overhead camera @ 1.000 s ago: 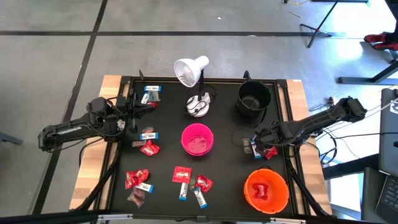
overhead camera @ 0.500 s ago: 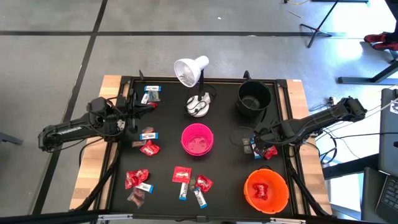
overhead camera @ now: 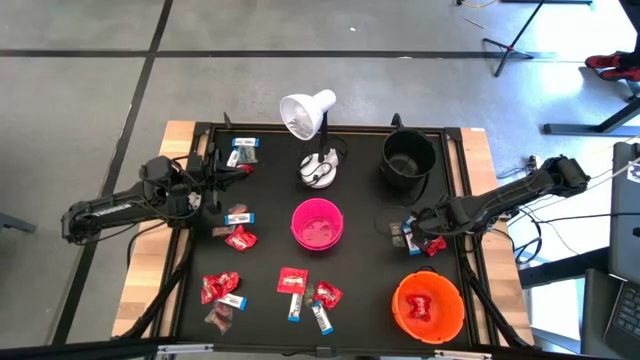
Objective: Sort candy
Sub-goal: Put the white chocolate bar into the black bucket
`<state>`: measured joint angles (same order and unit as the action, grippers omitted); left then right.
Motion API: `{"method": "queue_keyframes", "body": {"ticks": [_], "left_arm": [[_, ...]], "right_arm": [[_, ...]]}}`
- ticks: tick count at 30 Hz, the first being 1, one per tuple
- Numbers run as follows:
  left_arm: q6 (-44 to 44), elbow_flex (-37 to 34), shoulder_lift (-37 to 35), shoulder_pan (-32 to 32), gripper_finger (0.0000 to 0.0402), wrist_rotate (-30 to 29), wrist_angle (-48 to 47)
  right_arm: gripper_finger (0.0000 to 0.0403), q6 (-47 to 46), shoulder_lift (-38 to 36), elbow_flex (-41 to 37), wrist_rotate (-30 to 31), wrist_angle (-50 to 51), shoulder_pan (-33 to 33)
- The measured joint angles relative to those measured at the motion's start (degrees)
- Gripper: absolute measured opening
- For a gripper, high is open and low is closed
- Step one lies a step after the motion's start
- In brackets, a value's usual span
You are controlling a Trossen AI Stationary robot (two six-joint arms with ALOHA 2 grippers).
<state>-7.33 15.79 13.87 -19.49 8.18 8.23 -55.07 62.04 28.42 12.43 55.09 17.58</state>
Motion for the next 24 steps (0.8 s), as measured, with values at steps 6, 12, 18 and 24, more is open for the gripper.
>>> {"method": "queue_keyframes", "body": {"ticks": [6, 12, 18, 24], "left_arm": [[0.00, -0.02, 0.00, 0.02, 0.0001, 0.00, -0.02], [0.00, -0.02, -0.01, 0.00, 0.0001, -0.02, -0.02], [0.00, 0.00, -0.02, 0.00, 0.0001, 0.00, 0.00], [0.00, -0.01, -0.02, 0.00, 0.0001, 0.00, 0.00]], "right_arm": [[0.0013, 1.34, -0.02, 2.23, 0.02, 0.67, 0.00], [0.0003, 1.58, -0.02, 8.07, 3.04, 6.01, 0.02], [0.0001, 2.86, -0.02, 19.27, 7.80, 17.12, 0.07], [0.0001, 2.69, -0.06, 30.13, 12.09, 24.62, 0.00]]}}
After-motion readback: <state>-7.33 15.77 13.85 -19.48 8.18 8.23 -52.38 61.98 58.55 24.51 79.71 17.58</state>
